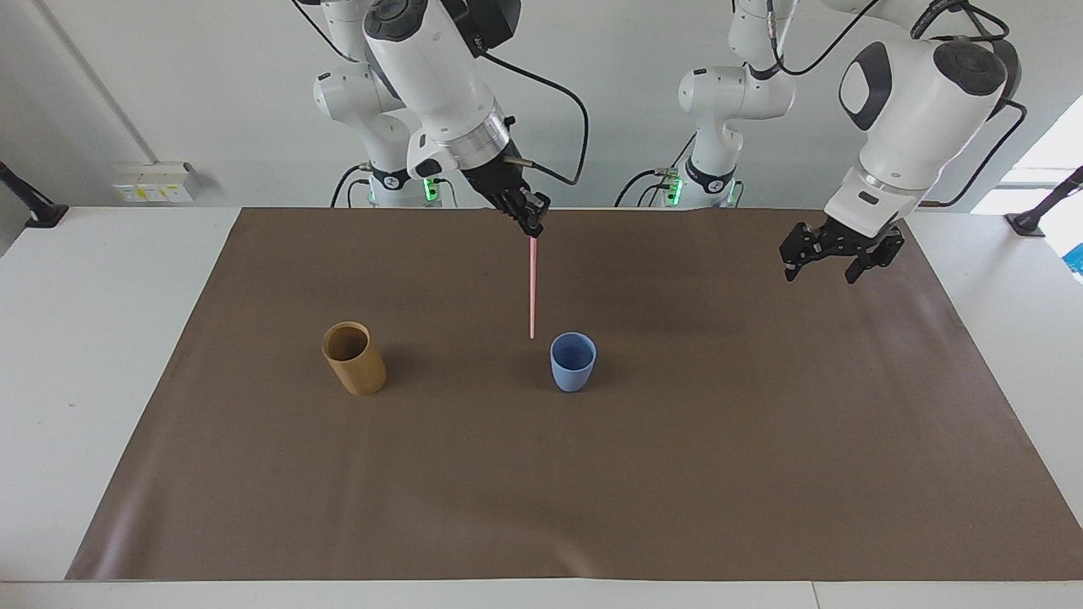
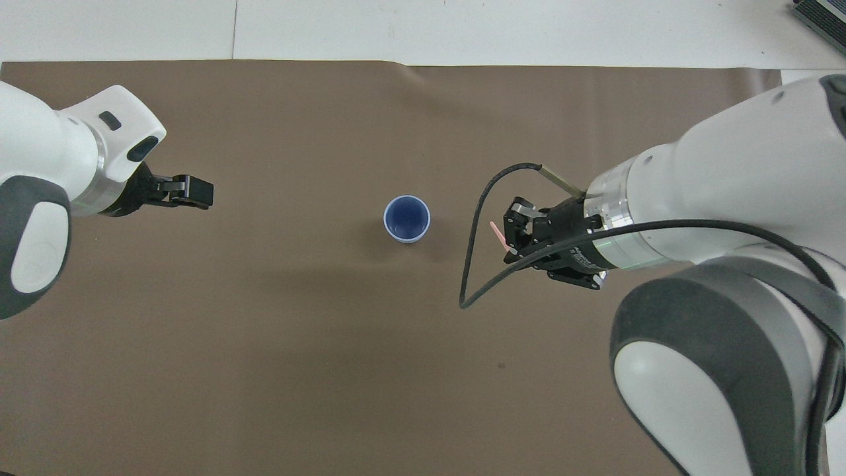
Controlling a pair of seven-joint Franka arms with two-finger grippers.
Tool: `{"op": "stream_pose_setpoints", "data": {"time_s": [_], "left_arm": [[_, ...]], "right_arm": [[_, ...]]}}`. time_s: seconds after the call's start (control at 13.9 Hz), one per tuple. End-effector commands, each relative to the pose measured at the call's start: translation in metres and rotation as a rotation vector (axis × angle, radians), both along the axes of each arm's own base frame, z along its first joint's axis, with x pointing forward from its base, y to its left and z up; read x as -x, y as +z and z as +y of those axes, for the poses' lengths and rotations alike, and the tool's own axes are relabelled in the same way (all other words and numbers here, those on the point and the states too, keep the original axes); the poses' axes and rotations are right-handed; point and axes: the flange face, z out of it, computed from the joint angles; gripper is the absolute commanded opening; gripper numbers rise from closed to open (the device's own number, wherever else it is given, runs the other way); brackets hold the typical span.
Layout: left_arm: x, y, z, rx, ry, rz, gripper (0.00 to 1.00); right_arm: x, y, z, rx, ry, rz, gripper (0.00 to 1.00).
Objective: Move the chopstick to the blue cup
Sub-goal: 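Lower the pink stick into the blue cup with the right gripper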
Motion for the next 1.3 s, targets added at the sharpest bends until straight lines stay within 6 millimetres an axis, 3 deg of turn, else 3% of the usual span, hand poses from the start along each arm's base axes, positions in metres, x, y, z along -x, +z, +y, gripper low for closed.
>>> {"op": "stream_pose_setpoints", "data": {"time_s": [0.0, 0.22, 0.36, 0.5, 0.87, 0.94, 1.08, 1.15, 1.23], "left_arm": [[0.015, 0.018, 0.016, 0.018, -0.01, 0.0, 1.0], [0.024, 0.046, 0.018, 0.008, -0.014, 0.016, 1.0], [0.026, 0.069, 0.014, 0.004, -0.019, 0.001, 1.0], [0.032, 0.087, 0.012, -0.003, -0.023, 0.014, 1.0], [0.04, 0.095, 0.012, 0.009, -0.014, 0.016, 1.0], [0.042, 0.095, 0.014, 0.009, -0.012, 0.024, 1.0], [0.041, 0.095, 0.016, 0.008, -0.008, 0.022, 1.0], [0.041, 0.096, 0.017, 0.0, -0.009, 0.02, 1.0], [0.041, 0.096, 0.016, -0.002, -0.012, 0.023, 1.0]], "right_arm": [[-0.025, -0.002, 0.024, -0.072, -0.074, 0.019, 0.0], [-0.029, -0.024, 0.042, -0.104, -0.116, 0.061, 0.0], [-0.03, -0.032, 0.041, -0.1, -0.116, 0.076, 0.0], [-0.029, -0.054, 0.04, -0.071, -0.116, 0.088, 0.0], [-0.028, -0.087, 0.034, -0.047, -0.111, 0.097, 0.0], [-0.026, -0.09, 0.035, -0.045, -0.107, 0.098, 0.06], [-0.028, -0.089, 0.032, -0.046, -0.111, 0.098, 0.37], [-0.029, -0.089, 0.032, -0.045, -0.109, 0.095, 0.45], [-0.029, -0.088, 0.033, -0.047, -0.104, 0.092, 0.66]]}}
